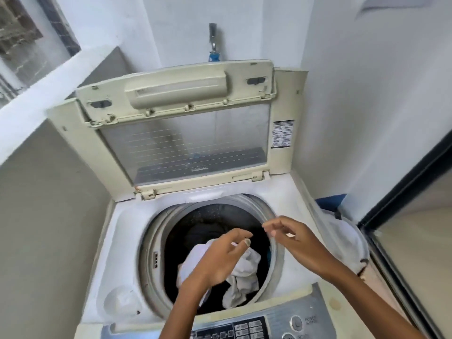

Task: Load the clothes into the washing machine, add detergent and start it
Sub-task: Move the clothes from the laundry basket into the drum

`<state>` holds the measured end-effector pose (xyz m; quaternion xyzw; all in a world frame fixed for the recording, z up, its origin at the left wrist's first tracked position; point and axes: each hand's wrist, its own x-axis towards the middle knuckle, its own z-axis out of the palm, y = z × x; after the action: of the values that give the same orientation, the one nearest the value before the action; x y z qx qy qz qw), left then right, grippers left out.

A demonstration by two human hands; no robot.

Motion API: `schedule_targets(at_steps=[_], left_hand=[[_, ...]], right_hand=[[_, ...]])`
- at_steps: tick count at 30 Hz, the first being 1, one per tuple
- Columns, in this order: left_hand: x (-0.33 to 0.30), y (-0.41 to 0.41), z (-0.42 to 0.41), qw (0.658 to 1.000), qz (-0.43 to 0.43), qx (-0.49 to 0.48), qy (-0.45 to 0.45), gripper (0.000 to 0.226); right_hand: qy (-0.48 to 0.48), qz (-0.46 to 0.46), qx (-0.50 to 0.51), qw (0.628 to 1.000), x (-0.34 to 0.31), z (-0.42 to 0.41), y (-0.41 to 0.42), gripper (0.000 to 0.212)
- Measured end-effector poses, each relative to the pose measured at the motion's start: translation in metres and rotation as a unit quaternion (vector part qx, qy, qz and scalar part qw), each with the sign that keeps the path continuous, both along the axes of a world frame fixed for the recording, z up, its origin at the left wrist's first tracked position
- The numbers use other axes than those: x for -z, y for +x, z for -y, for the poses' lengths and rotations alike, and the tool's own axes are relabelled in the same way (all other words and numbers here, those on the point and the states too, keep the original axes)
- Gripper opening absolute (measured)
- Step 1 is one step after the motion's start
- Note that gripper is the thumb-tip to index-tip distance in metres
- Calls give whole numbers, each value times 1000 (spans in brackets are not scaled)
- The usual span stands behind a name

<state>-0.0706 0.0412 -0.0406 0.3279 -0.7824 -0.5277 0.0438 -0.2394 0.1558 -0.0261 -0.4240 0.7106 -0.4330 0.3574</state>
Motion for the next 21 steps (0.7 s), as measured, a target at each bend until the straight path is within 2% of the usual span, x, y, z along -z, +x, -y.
schedule_targets(at_steps=[3, 6, 12, 16, 21], left_hand=[[3, -34, -23, 999, -28, 24, 15, 19], [2, -81, -50, 995, -45, 60, 71, 19], [-3, -199, -98, 978, -51, 168, 112, 19], [13, -274, -128, 961, 29, 244, 127, 24], [73, -360, -150, 929, 185, 263, 180, 21]], right_hand=[[-2, 19, 78, 997, 10, -30, -26, 23], [0, 52, 159, 986, 16, -66, -61, 24], [20, 83, 278, 957, 49, -116, -157, 24], [50, 122, 331, 934, 84, -128, -223, 25], [149, 139, 333, 921, 169, -130, -299, 25]])
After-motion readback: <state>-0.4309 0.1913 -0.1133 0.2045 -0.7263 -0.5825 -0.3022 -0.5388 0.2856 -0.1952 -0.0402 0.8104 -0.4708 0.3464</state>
